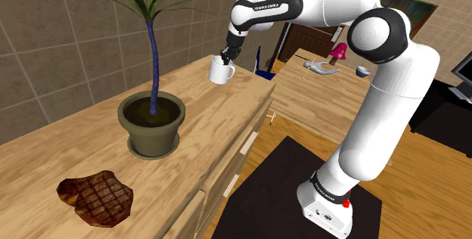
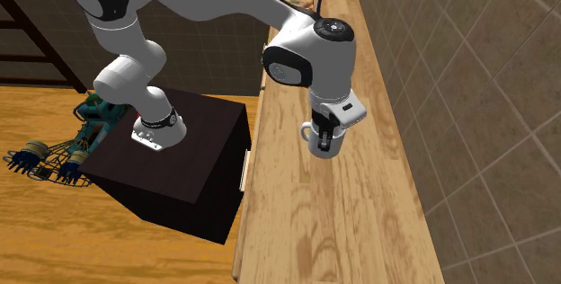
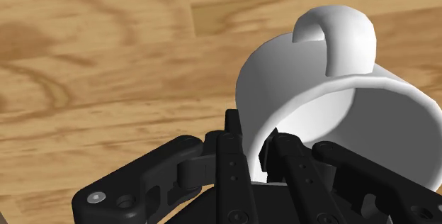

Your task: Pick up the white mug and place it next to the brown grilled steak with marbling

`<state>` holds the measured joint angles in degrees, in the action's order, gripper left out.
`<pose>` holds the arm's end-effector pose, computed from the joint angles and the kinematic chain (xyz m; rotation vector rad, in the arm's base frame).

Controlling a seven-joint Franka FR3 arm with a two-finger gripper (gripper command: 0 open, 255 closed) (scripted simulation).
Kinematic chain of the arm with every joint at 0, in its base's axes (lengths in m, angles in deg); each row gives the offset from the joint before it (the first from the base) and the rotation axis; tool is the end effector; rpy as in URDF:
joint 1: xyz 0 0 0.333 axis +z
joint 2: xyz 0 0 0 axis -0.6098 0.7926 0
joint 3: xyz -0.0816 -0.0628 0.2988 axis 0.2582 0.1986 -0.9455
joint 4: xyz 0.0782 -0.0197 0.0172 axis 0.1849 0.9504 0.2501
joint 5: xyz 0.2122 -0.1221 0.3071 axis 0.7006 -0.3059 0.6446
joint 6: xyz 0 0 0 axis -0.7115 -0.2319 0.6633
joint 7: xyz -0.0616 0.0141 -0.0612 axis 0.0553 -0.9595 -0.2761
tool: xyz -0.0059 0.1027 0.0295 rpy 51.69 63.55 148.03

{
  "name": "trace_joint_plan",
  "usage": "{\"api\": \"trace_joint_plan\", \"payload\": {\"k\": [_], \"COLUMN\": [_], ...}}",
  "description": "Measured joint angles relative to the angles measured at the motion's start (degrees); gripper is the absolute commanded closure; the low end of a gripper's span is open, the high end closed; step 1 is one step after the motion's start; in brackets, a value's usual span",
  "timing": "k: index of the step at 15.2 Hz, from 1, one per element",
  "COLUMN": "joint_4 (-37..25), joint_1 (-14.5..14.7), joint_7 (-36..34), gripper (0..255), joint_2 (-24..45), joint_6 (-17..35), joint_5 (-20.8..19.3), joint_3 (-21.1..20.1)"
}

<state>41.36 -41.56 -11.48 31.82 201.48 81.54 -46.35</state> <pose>0.6261 -0.0812 0.4383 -3.1329 -0.0579 -0.1541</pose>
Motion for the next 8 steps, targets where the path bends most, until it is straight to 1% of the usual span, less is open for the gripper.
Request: {"api": "trace_joint_plan", "payload": {"k": [8], "joint_4": [-3.9], "joint_1": [0.0], "joint_7": [-0.2], "gripper": [255], "joint_2": [-1.6], "joint_6": [-5.6], "joint_5": [-0.2], "joint_3": [0.1]}}
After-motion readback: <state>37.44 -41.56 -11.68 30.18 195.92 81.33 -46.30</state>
